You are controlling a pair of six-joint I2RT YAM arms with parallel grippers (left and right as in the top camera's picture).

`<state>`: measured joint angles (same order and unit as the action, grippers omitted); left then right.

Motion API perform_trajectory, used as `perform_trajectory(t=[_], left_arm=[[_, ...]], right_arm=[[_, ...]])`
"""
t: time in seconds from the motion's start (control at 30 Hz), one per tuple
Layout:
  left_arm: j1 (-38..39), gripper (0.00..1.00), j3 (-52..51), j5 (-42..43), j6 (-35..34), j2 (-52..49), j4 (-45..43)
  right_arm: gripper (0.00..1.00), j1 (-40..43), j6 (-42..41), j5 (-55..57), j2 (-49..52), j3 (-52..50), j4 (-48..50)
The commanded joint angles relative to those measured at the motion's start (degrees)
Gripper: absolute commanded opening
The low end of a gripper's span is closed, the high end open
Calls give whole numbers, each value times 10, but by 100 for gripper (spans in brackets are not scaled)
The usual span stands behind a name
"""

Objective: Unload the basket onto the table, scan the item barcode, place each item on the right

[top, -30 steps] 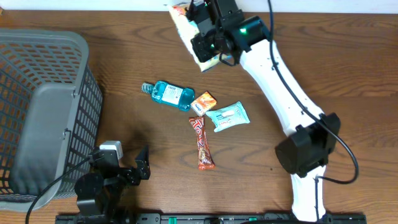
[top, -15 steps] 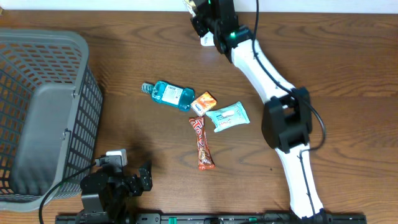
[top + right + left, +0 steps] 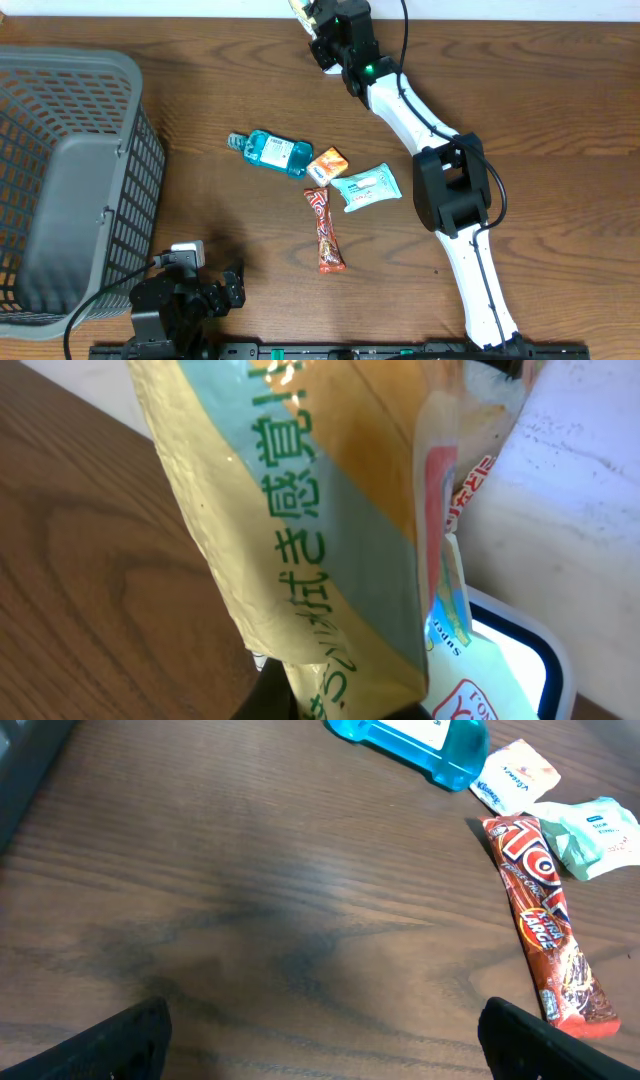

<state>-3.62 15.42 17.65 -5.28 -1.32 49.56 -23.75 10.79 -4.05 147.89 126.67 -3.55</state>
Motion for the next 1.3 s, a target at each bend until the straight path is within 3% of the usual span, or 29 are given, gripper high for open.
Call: perform_trajectory(t=[0.0, 0.13, 0.27, 0.53, 0.7, 0.87, 1.03, 1.27], left_arm=[[2, 98, 1, -2, 3, 3, 5], [2, 98, 1, -2, 3, 3, 5], [2, 98, 1, -2, 3, 3, 5], [2, 98, 1, -2, 3, 3, 5], [2, 98, 1, -2, 3, 3, 5], [2, 98, 1, -2, 3, 3, 5], [2, 98, 1, -2, 3, 3, 5], [2, 98, 1, -2, 3, 3, 5]], right_arm=[[1, -1, -38, -2, -20, 8, 5], [1, 1, -42, -1, -53, 8, -10], [1, 14, -41, 17, -115, 8, -106], [1, 101, -72, 282, -238, 8, -384], [1, 211, -91, 351, -245, 6, -506], [1, 331, -90, 350, -212, -5, -505], [1, 437, -32, 350, -148, -5, -488], [1, 543, -35, 347, -90, -5, -500]])
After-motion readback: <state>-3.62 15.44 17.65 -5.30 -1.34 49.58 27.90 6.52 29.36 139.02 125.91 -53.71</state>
